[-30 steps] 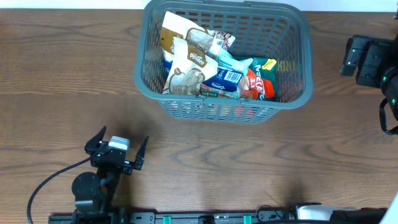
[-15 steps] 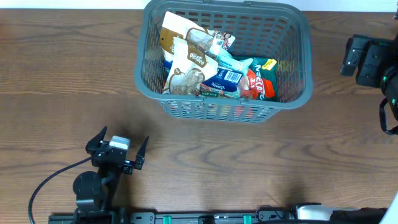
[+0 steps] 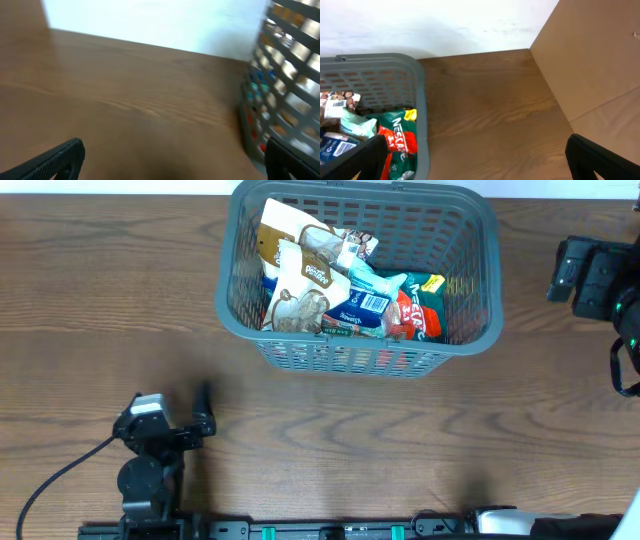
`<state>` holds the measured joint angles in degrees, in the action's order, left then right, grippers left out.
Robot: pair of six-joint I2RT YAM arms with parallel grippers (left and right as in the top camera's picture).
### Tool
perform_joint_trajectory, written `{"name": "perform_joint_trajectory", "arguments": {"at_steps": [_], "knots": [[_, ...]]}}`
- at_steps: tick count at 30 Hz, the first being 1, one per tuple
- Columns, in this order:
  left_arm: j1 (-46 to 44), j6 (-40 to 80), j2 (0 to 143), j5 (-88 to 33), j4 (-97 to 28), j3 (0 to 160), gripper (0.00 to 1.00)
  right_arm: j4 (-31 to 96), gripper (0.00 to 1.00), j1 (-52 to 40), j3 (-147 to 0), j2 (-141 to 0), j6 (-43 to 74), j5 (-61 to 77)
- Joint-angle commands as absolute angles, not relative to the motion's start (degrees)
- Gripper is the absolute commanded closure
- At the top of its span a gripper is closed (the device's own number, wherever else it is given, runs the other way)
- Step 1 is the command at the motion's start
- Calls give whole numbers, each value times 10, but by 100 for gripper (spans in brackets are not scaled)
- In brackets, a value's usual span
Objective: Pack container
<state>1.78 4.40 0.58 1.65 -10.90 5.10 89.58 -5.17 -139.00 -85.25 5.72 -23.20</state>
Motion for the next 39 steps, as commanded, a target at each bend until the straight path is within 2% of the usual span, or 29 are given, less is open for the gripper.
{"name": "perform_joint_trajectory", "arguments": {"at_steps": [1,15,20,39], "knots": [[20,89,1,69,-112,42,1,897,1,-49,-1393,-854,66,-240],[20,107,1,69,-132,42,1,897,1,-49,-1393,-854,66,-240],[20,48,1,21,-137,42,1,897,1,-49,-1393,-854,66,-240],[20,43,6,20,-138,42,1,897,1,-49,-1393,-854,66,-240]]}}
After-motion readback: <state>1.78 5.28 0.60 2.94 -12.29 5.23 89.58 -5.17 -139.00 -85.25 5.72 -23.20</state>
